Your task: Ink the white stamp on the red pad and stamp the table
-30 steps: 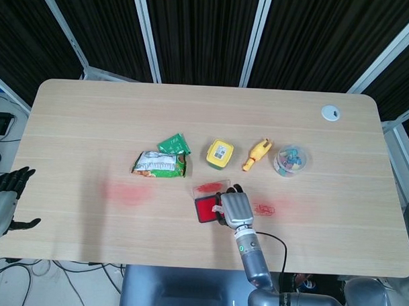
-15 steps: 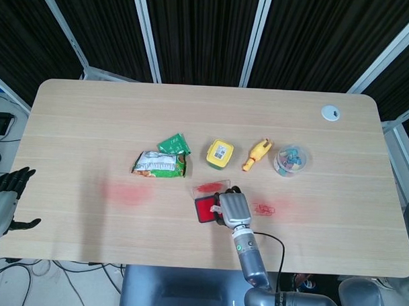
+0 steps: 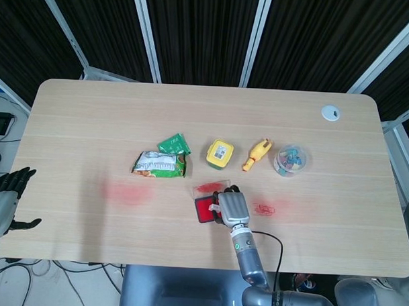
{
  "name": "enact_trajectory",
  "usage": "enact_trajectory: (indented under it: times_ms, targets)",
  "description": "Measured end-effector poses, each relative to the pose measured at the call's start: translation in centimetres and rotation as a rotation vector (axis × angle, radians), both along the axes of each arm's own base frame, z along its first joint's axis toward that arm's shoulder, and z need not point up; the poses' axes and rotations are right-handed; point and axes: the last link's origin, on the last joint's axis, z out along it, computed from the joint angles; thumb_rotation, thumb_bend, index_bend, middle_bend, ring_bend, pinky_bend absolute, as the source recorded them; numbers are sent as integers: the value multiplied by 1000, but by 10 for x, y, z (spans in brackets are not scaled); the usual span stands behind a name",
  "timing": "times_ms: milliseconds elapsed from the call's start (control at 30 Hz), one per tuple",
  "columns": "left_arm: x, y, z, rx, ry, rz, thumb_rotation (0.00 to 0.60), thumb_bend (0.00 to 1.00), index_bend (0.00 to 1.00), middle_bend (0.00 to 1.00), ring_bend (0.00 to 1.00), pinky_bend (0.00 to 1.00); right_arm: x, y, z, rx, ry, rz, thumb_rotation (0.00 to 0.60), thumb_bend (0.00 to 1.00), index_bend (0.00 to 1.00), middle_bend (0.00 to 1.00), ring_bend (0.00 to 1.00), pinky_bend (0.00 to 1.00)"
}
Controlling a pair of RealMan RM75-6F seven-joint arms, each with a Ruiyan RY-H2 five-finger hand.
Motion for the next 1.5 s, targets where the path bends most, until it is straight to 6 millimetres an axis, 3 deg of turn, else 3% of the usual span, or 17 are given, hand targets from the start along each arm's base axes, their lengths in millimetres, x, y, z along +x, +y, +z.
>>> enact_trajectory:
  times_ms: [867, 1233, 1500]
  targets:
    - [0, 0, 0, -1, 2, -1, 600, 0, 0, 0, 0, 0, -2, 3, -2, 4, 5, -5, 600, 551, 773, 671, 332, 210]
    - [0, -1, 0, 3, 5, -6, 600, 0, 0, 0, 0, 0, 1, 3, 20, -34, -7, 13, 600, 551, 774, 671, 332, 210]
    - [1, -2, -1, 6, 8, -8, 600, 0, 0, 0, 0, 0, -17, 1, 43, -79, 12, -12, 600, 551, 773, 670, 332, 210]
